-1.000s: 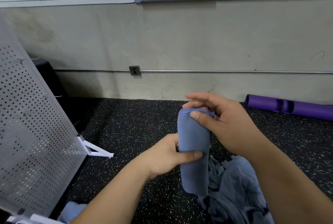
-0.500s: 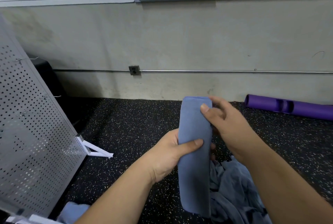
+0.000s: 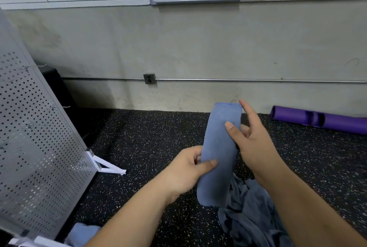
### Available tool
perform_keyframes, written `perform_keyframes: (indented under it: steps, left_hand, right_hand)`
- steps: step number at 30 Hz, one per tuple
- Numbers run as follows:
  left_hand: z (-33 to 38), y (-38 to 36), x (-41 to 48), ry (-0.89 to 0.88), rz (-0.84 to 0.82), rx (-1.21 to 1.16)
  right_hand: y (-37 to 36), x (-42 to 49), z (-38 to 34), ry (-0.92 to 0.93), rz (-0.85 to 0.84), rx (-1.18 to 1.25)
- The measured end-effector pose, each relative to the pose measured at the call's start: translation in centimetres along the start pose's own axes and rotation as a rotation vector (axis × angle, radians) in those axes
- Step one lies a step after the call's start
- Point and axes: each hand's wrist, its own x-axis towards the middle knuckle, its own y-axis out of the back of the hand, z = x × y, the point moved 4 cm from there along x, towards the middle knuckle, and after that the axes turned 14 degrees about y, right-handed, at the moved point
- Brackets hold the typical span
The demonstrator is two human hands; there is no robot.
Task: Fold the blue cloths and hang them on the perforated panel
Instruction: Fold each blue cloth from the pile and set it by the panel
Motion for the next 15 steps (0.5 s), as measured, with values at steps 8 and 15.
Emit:
perform_keyframes:
  steps: [8,15]
  left_hand:
    - [0.4,1.8,0.1,0.021,0.260,-0.197]
    - [0.4,3.4,0.2,-0.015,0.392,-0.057]
  right_hand:
    - [-1.7,-1.8,2.2,-0.129,-0.406,0.003]
    - [-0.5,-1.7,4.7,-0.089,-0.274,-0.034]
